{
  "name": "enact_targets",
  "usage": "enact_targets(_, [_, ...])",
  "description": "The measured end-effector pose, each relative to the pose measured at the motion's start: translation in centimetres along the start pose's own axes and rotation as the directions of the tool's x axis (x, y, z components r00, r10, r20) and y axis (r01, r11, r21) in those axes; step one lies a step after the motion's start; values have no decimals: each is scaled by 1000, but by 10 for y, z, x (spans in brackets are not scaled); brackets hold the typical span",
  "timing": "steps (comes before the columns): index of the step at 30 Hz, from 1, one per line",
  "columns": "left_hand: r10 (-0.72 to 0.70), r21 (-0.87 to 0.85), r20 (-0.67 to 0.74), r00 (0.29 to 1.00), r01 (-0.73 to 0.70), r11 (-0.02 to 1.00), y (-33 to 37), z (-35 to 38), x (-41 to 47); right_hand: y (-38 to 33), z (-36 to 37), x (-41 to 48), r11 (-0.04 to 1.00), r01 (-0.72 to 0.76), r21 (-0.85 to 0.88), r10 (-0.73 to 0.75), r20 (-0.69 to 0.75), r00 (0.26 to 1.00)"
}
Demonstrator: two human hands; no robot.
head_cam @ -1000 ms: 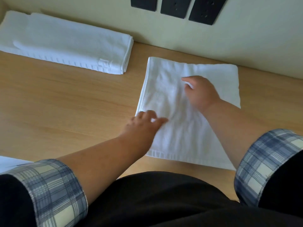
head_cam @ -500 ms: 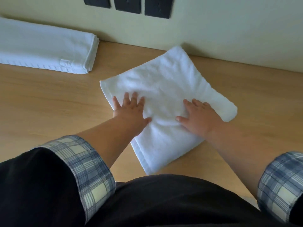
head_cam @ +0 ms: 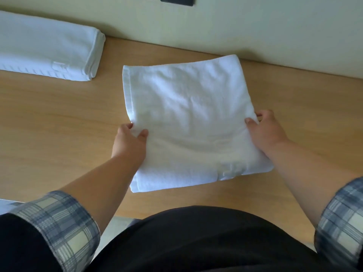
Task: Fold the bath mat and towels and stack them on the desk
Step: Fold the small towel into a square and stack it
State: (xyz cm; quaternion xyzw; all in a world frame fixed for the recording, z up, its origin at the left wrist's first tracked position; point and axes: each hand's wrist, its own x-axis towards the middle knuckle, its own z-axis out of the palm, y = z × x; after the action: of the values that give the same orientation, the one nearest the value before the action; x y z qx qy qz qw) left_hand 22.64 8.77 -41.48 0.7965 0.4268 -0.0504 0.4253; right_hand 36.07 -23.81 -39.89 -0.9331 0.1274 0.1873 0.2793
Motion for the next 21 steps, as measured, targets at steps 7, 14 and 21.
enact_targets(7, [64, 110, -94, 993, -54, 993, 17, -6, 20, 4, 29, -21, 987, 119, -106, -140, -225, 964])
enact_targets(14, [586, 485, 573, 573, -813, 321, 28, 50, -43, -25, 69, -43, 737, 518, -435, -502, 162, 850])
enact_targets(21, [553, 543, 593, 585, -798, 262, 40, 75, 1, -18, 85, -36, 681, 468, -563, -489, 126, 863])
